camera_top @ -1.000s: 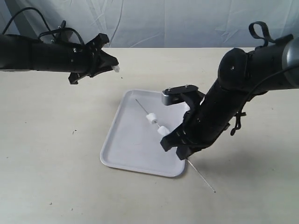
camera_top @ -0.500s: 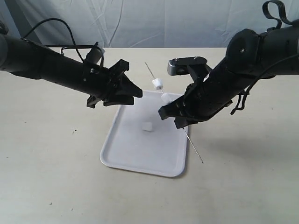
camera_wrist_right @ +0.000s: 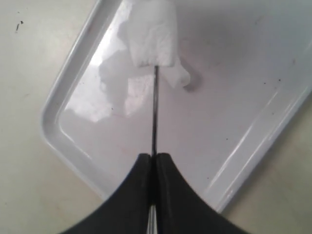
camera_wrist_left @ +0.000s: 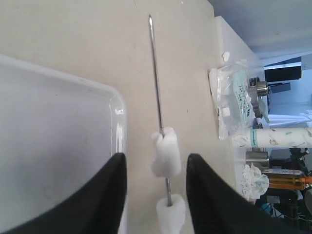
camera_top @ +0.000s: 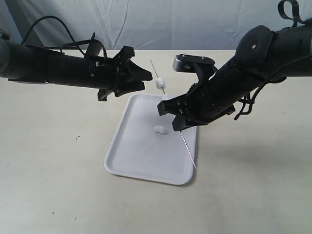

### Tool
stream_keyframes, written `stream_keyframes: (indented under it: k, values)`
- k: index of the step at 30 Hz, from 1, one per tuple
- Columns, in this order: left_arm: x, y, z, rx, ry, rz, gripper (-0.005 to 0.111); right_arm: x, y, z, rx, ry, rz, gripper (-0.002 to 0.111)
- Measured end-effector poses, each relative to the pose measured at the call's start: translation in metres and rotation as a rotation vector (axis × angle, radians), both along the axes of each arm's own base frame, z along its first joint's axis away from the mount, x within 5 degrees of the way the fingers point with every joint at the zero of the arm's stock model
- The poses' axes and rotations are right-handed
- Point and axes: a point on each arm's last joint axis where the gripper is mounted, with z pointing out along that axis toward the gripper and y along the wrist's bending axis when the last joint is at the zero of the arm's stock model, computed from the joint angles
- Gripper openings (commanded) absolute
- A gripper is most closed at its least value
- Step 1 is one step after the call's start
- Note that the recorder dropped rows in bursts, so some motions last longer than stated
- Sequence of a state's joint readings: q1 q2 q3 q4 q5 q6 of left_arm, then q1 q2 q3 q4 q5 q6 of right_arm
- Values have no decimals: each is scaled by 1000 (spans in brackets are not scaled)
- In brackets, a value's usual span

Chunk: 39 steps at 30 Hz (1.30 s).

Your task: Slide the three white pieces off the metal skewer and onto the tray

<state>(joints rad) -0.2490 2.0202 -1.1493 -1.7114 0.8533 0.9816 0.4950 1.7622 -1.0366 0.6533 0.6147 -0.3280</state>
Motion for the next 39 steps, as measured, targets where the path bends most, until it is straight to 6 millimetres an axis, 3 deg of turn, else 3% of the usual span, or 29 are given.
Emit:
stream_keyframes:
  k: [24,31,39]
  values:
    - [1,0,1,-4,-13,6,39,-2,10,6,130,23,2,-1]
    - [1,0,1,-9,-12,1,27,-2,10,7,138,25,8,-1]
    - [0,-1,2,-20,-12,-6,27,-2,11,7,144,21,13,-1]
